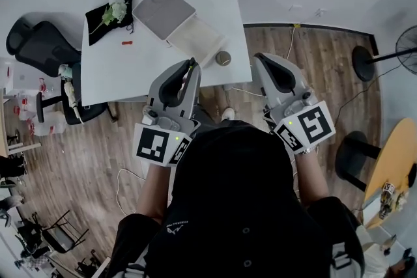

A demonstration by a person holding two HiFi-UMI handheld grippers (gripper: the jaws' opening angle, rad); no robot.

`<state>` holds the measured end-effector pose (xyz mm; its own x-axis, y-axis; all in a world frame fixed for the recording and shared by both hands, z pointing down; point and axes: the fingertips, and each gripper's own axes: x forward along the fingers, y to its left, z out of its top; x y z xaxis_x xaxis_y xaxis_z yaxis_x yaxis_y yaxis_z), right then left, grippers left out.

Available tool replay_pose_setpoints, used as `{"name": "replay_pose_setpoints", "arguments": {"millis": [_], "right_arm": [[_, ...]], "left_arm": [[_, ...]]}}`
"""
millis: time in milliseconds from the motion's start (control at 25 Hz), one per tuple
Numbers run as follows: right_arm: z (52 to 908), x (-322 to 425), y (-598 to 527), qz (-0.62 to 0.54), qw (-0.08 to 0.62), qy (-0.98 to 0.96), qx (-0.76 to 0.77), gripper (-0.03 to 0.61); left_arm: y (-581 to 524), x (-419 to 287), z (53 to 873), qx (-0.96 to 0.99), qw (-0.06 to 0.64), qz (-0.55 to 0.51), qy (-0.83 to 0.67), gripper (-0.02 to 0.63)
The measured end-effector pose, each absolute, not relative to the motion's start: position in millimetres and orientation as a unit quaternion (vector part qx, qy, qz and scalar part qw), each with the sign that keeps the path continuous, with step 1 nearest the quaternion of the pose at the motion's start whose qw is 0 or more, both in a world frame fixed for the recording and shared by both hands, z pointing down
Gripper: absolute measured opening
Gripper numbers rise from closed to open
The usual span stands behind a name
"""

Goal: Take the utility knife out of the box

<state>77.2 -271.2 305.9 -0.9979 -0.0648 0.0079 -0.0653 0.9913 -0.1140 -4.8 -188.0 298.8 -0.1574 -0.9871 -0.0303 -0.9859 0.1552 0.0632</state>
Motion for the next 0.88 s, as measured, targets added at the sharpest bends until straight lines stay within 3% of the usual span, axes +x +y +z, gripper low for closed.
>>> {"name": "replay_pose_setpoints", "arguments": {"millis": [480,880], "right_arm": [[253,60,-291,0.055,-0.031,-0.998,0.014,0.006],[259,38,-287,0.056,-0.020,-0.998,-0.003,0.006]], "left_arm": [[-194,-13,255,0.660,-0.041,-0.033,-0.749,0.043],[-182,-36,273,0.640,-0.021,-0.034,-0.767,0.043]]}}
